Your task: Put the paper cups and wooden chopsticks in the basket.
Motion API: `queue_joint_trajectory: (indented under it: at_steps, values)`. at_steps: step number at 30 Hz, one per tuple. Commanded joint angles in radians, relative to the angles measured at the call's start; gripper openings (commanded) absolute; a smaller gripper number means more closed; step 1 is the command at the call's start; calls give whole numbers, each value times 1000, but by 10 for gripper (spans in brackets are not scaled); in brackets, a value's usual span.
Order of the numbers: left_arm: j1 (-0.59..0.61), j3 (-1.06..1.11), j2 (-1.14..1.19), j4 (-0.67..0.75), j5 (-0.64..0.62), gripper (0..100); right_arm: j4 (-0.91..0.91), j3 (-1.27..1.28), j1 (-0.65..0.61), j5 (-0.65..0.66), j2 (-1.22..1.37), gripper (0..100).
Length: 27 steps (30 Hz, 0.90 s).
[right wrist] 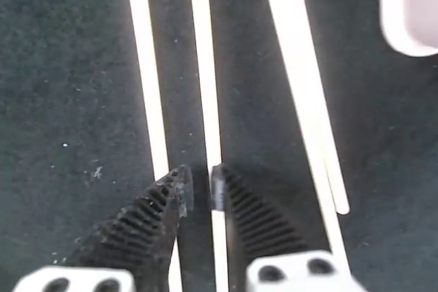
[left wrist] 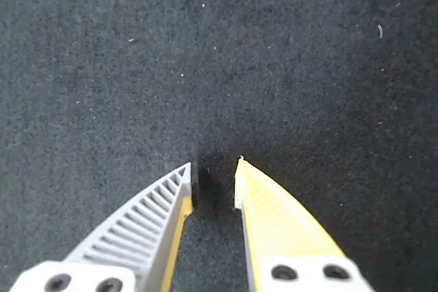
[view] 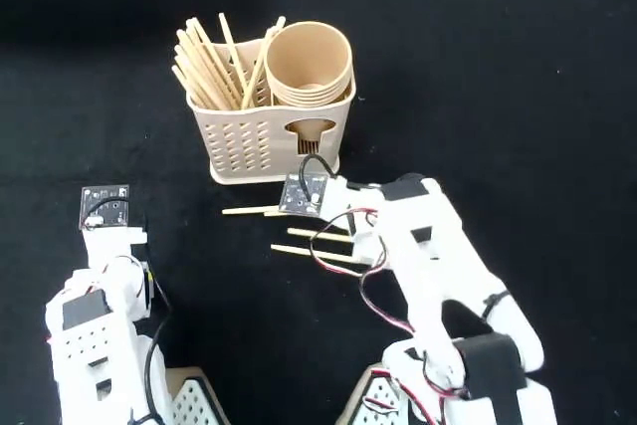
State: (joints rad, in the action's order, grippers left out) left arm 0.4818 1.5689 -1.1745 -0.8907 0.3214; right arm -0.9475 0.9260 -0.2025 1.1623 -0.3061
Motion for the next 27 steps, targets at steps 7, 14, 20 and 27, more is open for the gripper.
queue_joint_trajectory:
  at_steps: [7,14,20,27]
  values:
    - [10,1,2,21,5,123,-121,-24,-21,-114,-97,171]
    - [10,1,2,21,5,123,-83,24,-150,-140,-104,314]
    - [10,1,2,21,5,123,58,77,-160,-140,-21,314]
    - [10,1,2,21,5,123,80,1,-160,-144,139,314]
